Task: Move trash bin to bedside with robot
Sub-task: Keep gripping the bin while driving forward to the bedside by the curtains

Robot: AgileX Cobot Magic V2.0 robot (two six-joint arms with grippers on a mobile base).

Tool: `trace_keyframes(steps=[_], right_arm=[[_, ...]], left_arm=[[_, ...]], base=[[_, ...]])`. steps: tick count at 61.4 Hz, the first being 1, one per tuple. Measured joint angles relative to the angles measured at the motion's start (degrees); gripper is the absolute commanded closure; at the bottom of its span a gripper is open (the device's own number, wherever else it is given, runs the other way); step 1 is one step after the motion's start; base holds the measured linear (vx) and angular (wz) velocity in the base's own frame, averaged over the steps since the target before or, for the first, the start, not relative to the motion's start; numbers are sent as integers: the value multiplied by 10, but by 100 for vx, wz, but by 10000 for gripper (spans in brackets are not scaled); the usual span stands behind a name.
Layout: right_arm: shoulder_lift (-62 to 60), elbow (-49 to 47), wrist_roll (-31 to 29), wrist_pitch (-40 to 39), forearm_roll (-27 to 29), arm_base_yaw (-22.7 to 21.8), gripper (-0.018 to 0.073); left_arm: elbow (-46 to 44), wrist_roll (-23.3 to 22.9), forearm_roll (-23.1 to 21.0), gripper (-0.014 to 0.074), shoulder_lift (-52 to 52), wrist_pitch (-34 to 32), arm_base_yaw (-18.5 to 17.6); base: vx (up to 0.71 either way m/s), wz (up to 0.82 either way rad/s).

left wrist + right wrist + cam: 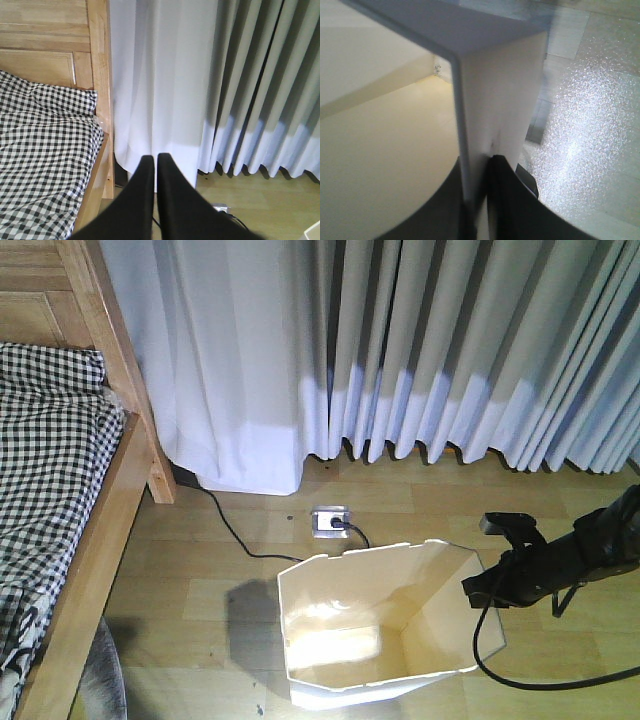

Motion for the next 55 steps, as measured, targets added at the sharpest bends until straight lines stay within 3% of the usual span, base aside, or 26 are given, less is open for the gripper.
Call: trace_keyframes(steps=[55], right_arm=[[0,0,0,-1,1,0,566]], left_arm=[[0,0,0,602,0,0,0]], base=[[2,0]])
